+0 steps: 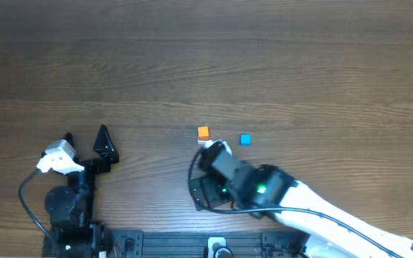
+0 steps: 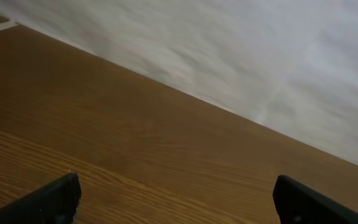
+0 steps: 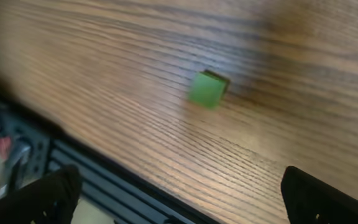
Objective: Stack Cubes
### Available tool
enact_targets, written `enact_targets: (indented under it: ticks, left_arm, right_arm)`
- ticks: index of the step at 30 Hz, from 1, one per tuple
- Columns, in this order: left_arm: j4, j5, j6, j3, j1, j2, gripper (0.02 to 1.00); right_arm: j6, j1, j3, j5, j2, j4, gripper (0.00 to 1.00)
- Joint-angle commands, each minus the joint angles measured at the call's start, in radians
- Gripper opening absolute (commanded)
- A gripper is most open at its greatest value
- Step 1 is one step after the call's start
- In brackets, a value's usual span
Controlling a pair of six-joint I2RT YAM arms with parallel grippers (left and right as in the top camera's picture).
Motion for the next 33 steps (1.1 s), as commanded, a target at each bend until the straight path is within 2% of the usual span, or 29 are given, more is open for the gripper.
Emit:
enact_targets:
  ticks: [1, 5, 14, 19, 33]
  left_arm:
    - [-0.002, 0.010, 0.014, -0.004, -0.002, -0.007, 1.000]
    - [-0.002, 0.010, 0.014, -0.004, -0.002, -0.007, 1.000]
    - [-0.002, 0.010, 0.014, -0.004, -0.002, -0.007, 0.998]
    - [-0.002, 0.010, 0.014, -0.004, -0.002, -0.007, 1.000]
    - [-0.002, 0.010, 0.014, -0.004, -0.002, -0.007, 0.998]
  right_arm:
    - [0.148, 0.073, 0.067, 0.141, 0.084, -0.005, 0.991]
    - [0.255, 0.101, 0.110, 0.204, 0.209, -0.025, 0.993]
    - [0.376, 0.101, 0.128, 0.214, 0.341, -0.019, 0.993]
    - [0.413, 0.100, 0.128, 0.215, 0.383, 0.014, 0.993]
    - [0.408, 0.100, 0.126, 0.245, 0.486, 0.060, 0.989]
